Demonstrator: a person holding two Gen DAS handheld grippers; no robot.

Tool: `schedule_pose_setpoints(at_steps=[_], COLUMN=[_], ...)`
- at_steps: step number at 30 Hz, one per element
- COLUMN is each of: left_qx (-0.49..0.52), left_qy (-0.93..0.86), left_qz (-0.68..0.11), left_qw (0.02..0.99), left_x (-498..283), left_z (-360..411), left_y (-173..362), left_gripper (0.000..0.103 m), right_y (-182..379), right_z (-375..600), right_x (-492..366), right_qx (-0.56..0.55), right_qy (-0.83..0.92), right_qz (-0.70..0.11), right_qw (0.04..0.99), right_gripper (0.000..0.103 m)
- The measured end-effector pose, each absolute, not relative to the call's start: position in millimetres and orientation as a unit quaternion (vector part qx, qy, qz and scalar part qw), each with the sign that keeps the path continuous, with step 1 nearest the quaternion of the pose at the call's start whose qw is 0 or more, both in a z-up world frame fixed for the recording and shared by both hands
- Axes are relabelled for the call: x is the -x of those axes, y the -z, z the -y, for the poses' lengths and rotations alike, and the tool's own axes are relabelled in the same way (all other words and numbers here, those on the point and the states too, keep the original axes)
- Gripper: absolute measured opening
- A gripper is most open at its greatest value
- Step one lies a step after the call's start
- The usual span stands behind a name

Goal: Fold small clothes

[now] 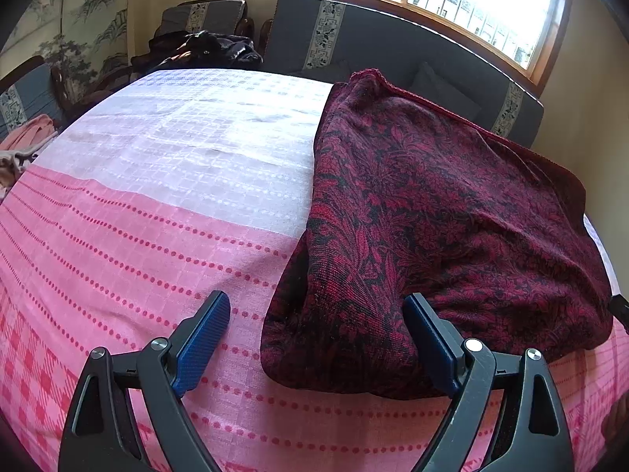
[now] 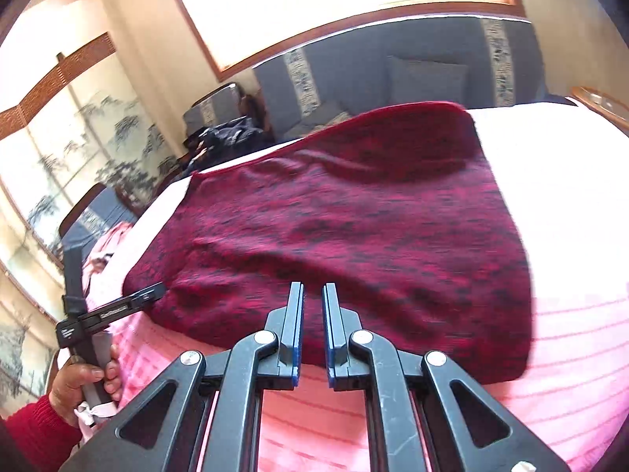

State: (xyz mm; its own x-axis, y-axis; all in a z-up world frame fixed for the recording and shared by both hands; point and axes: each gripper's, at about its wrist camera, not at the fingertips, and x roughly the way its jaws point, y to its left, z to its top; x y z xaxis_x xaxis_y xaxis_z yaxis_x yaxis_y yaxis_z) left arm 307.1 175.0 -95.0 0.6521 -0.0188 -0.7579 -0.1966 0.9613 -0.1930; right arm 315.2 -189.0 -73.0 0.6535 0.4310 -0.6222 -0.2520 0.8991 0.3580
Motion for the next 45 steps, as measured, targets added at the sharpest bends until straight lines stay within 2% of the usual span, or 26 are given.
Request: schedule_pose_setpoints(at_steps=[3,5,7,13,18,24,29,38,41,45], left_qx=[0.135,0.138,0.140,0.145,0.148,0.155,0.161,0.165,0.162,0.167], left_qy=[-0.050,-0.052,-0.052,-0.050,-0.049,-0.046,-0.044,-0.043,-0.044,-0.042], left_qz=[-0.411,-0.409,-0.408,-0.406,-0.405,-0.402,-0.399,-0.398,-0.399,-0.396], left_qw=[0.900,0.901,0.901,0.901,0.901,0.901,0.902,0.902,0.901,0.902], left_x=[-305,-303,-301,-301,-300,-298,-296,-296,-297,-297], left_z=[-176,-177,-178,-179,-181,-182,-183,-184,-184,-184], left_y=[95,95,95,95,94,94,93,92,92,92], left_gripper=[0.090,0.090,0.090,0.090,0.090,0.090,0.090,0.090,0.090,0.090], right_y=[93,112,117,73,47,61,99,100,83,52], right_z=[236,251,256,260,258,240,233,232,239,251], right_x=[-328,-340,-343,-351,-406,-490,-534,-524,-508,-462], right_qx=[-0.145,-0.163,-0.167,-0.149,-0.134,-0.133,-0.137,-0.117,-0.134,-0.170], right_qy=[-0.137,-0.143,-0.155,-0.166,-0.161,-0.140,-0.099,-0.098,-0.104,-0.126], right_qz=[-0.397,-0.438,-0.442,-0.392,-0.375,-0.410,-0.478,-0.454,-0.417,-0.350], right_qw=[0.896,0.873,0.868,0.893,0.903,0.891,0.862,0.878,0.893,0.912], right_gripper=[0.009,0.005,0.005,0.010,0.011,0.011,0.008,0.007,0.013,0.014])
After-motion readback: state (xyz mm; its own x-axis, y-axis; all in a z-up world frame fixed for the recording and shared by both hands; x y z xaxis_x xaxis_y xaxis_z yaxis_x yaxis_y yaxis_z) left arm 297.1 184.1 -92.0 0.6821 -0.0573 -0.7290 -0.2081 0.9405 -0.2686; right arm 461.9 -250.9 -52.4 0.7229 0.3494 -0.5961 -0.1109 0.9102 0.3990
